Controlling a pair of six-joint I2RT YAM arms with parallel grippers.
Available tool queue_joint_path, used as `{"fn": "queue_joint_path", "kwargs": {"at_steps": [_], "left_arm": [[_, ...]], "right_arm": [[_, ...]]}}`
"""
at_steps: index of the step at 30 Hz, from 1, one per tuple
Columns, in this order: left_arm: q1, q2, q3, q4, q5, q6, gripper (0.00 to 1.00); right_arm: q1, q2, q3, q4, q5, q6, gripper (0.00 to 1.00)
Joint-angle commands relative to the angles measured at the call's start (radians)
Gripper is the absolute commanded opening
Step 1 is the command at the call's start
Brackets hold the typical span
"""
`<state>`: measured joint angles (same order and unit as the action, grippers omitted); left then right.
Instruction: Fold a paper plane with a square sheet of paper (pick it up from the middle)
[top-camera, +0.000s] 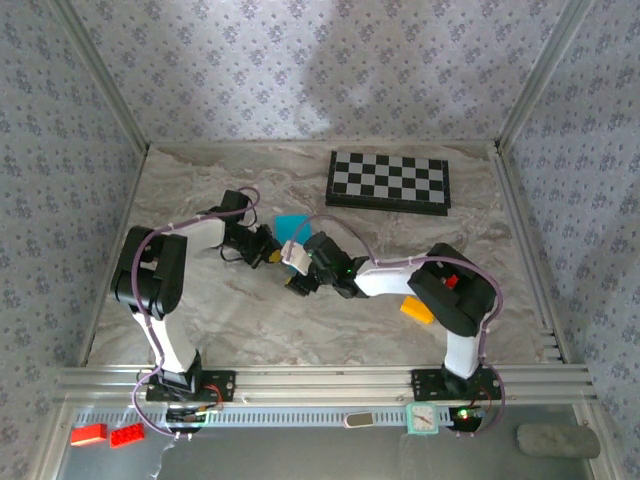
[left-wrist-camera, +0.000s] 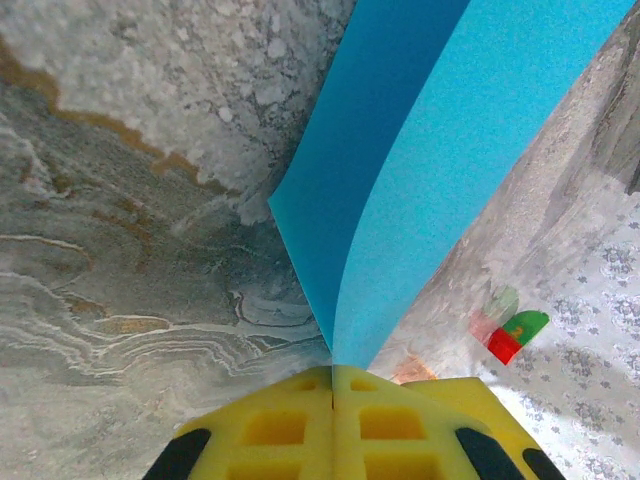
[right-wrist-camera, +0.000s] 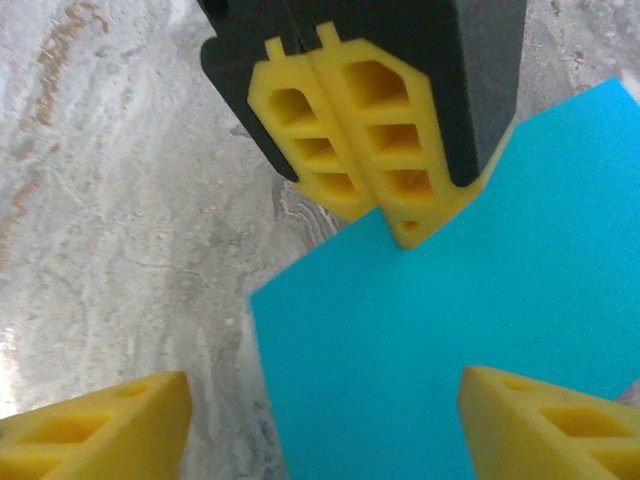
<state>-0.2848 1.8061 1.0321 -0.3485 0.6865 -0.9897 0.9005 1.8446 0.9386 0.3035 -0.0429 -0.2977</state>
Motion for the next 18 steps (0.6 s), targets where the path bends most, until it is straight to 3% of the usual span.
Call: {"fn": "queue_joint_path", "kwargs": {"at_steps": [1, 12, 18], "left_arm": [[-0.011, -0.027, 0.019, -0.041, -0.005, -0.004, 0.00], [-0.016, -0.026, 0.015, -0.046, -0.011, -0.006, 0.00], [-0.016, -0.031, 0.015, -0.055, -0.021, -0.005, 0.06]], "right_arm": [[0.004, 0.005, 0.024, 0.057, 0.065, -0.035, 0.64], [0.010, -0.025, -0.006, 0.082, 0.027, -0.043, 0.49], [0.014, -0.027, 0.002, 0.035, -0.034, -0.046, 0.36]]}}
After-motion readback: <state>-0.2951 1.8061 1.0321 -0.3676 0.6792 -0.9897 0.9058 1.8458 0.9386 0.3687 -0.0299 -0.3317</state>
